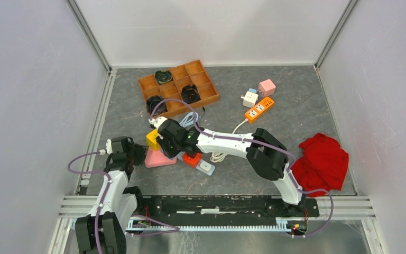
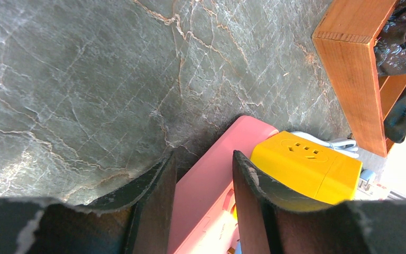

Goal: Insert the plug
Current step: Press the plug into the socket, then pick up the plug from the center of the board.

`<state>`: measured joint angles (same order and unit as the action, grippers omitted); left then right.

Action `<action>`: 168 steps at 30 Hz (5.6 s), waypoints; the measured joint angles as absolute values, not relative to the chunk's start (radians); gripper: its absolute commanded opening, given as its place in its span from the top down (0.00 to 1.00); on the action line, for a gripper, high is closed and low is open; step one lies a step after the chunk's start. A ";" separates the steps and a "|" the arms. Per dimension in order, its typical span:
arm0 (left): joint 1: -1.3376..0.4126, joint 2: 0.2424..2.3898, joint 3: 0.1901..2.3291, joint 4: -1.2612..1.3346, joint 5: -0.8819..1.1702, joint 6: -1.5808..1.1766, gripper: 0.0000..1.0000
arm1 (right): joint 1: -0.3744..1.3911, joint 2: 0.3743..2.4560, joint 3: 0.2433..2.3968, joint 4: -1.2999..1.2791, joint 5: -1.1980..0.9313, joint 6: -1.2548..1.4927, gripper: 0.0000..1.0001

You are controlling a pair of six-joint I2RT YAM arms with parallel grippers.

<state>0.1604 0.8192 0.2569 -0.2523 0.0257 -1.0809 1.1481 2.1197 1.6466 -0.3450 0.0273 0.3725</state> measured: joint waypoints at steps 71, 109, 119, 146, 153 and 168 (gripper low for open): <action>0.091 0.891 0.677 -0.294 0.275 -0.607 0.00 | 0.950 1.606 1.336 -0.253 0.289 0.185 0.02; -0.133 0.956 0.738 -0.329 0.228 -0.419 0.02 | 0.392 1.872 1.230 -0.052 0.443 0.223 0.16; -0.133 0.954 0.738 -0.335 0.223 -0.401 0.02 | 0.372 1.966 1.291 -0.042 0.414 0.274 0.21; -0.132 0.968 0.735 -0.230 0.365 -0.489 0.05 | 0.366 1.638 1.001 0.120 0.143 0.127 0.67; -0.132 1.017 0.753 -0.033 0.521 -0.625 0.03 | 0.369 1.464 0.875 0.260 -0.121 0.105 0.68; -0.193 1.097 0.783 0.187 0.674 -0.656 0.10 | 0.547 1.288 0.887 0.212 -0.302 0.102 0.68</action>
<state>-0.1928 1.0966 0.7834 0.1871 0.6739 -0.6559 0.5468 1.2877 0.8867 0.2119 -0.3016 0.1020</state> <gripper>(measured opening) 0.898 0.643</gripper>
